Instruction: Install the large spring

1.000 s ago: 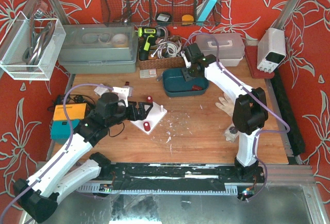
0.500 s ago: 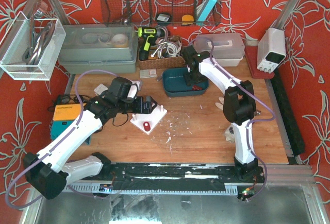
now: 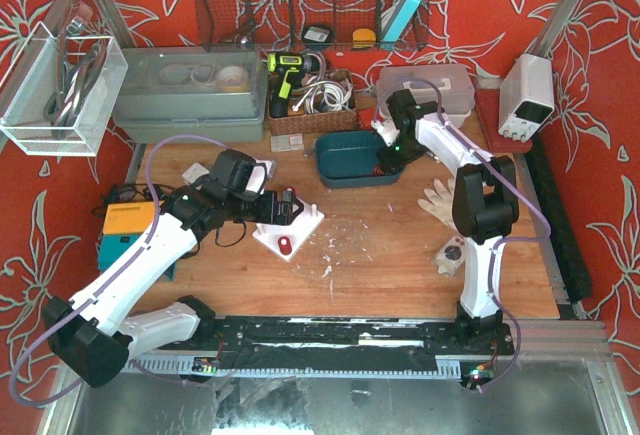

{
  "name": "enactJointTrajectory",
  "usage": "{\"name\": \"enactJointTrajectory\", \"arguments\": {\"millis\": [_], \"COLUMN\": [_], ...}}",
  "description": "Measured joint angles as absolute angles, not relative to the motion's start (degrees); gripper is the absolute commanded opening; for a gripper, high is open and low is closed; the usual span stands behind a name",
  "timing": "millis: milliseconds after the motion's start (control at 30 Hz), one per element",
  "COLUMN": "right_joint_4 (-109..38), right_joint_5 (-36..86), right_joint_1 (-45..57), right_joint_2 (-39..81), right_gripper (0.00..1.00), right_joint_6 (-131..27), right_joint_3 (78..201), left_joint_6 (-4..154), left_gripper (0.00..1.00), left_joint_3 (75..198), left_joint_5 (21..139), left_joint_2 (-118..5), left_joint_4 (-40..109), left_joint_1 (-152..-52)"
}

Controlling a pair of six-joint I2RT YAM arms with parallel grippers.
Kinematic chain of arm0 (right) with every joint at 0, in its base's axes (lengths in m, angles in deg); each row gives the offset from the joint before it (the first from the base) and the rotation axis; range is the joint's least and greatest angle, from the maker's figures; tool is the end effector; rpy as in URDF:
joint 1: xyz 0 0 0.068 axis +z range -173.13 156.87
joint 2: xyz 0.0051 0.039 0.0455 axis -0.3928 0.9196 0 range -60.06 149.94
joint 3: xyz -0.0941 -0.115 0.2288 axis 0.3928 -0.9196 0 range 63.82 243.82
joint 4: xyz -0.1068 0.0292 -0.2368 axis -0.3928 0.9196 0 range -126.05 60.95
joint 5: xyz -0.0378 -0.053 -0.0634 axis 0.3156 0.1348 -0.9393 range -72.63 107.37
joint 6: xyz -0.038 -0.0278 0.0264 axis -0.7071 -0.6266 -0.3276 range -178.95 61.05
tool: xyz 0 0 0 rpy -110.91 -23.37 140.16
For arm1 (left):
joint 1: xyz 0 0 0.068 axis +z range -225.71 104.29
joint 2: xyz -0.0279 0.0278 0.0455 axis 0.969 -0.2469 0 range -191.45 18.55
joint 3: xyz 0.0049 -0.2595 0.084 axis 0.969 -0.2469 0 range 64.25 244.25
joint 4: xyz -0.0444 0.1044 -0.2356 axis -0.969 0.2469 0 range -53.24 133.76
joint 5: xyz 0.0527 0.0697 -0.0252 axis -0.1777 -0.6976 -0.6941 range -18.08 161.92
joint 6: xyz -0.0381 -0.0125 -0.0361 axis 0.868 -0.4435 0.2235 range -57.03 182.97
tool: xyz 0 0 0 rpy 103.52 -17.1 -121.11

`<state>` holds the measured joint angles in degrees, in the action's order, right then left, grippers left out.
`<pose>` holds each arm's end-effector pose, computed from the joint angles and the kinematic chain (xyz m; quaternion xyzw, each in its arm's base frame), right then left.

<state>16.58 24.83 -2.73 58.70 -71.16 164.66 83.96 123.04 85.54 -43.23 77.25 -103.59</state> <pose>0.4061 0.1559 0.2235 -0.2867 0.9409 0.0760 0.1636 0.1922 -0.1112 0.3184 0.1015 0.9078 -0.2614 0.3119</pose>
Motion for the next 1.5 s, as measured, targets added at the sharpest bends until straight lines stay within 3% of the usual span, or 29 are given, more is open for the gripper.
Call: {"name": "enactJointTrajectory", "arguments": {"millis": [500,1100,1367,1500], "right_joint_4": [15.74,12.42,8.01,7.20], "right_joint_5": [27.54,27.28,27.94,27.98], "right_joint_1": [-2.57,-2.90,-2.88,-2.77], "right_joint_2": [63.13,69.43,69.51,70.26], "right_gripper": [0.49,0.13,0.15,0.27], "right_joint_6": [-75.26,-73.95,-70.72,-70.06], "right_joint_3": [166.14,171.08,171.08,172.00], "left_joint_6": [84.03,84.51,84.49,84.51], "left_gripper": [1.00,1.00,1.00,1.00], "left_joint_3": [123.91,123.91,123.91,123.91], "left_joint_5": [85.56,85.56,85.56,85.56], "left_joint_2": [-44.78,-46.16,-46.46,-46.51], "left_joint_4": [77.93,78.28,78.26,78.24], "left_joint_1": [-103.59,-103.59,-103.59,-103.59]}}
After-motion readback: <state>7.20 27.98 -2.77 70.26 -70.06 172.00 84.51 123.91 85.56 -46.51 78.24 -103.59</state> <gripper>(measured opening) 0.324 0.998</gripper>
